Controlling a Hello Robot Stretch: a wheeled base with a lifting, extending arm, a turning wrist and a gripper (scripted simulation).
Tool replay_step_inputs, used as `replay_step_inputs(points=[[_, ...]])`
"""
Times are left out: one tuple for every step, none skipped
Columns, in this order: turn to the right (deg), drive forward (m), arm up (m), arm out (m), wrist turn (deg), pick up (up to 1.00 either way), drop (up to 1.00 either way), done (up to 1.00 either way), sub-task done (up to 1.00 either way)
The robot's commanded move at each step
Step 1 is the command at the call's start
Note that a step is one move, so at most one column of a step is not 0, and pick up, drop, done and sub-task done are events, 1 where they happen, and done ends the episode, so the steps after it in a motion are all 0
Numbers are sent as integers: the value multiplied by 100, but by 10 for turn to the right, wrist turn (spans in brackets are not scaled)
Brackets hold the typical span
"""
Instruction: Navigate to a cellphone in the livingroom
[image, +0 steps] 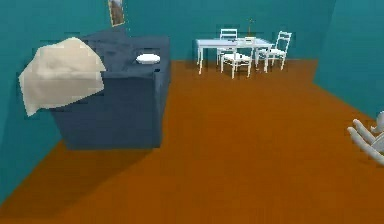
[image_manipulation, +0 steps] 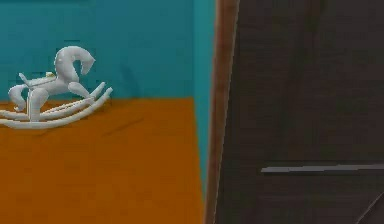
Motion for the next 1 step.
replay_step_inputs(points=[[0, 100, 0, 0, 0, 0, 0, 0, 0]])
